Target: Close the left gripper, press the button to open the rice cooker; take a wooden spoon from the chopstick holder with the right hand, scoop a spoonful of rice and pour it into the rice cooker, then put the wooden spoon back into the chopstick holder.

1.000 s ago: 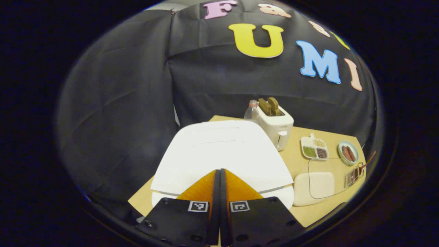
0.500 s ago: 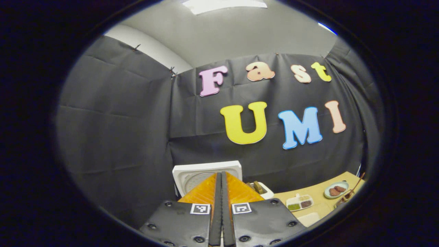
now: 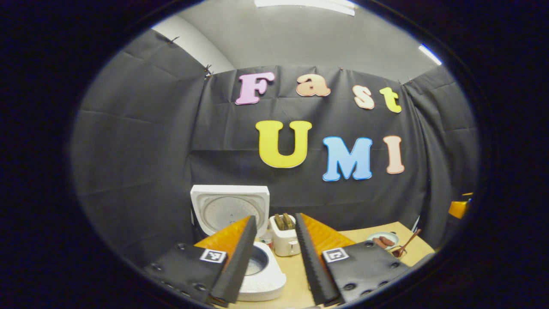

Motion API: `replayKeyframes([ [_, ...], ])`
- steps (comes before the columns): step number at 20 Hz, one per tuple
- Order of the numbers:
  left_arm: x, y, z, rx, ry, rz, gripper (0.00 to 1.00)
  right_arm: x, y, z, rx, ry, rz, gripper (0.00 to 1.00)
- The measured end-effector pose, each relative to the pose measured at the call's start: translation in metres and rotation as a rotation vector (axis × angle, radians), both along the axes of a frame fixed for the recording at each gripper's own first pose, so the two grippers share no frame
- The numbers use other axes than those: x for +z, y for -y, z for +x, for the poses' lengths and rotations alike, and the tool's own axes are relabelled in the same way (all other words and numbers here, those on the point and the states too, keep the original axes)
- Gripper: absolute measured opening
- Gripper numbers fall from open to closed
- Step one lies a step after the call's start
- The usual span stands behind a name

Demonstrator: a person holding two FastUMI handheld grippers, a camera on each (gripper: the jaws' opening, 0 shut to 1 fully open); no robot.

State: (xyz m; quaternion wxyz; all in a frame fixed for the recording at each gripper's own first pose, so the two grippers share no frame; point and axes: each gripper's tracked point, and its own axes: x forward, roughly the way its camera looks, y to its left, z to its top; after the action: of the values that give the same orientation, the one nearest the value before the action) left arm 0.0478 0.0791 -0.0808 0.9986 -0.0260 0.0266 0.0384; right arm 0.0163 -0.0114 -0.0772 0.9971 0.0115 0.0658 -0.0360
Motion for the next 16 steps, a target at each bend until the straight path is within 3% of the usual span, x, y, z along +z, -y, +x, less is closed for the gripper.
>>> replayKeyframes([
  [2,0.005,-0.002,-0.007,0.008,0.000,0.039,1.00,-0.006,0.002,0.002,-0.004,0.001,0.003,0.96],
  [11,0.034,0.014,-0.031,-0.025,0.052,0.005,0.98,-0.073,0.020,0.020,-0.002,-0.044,0.028,0.95],
  [16,0.044,0.025,-0.032,-0.040,0.065,0.012,0.96,-0.126,0.048,0.056,-0.024,-0.099,0.043,0.95],
])
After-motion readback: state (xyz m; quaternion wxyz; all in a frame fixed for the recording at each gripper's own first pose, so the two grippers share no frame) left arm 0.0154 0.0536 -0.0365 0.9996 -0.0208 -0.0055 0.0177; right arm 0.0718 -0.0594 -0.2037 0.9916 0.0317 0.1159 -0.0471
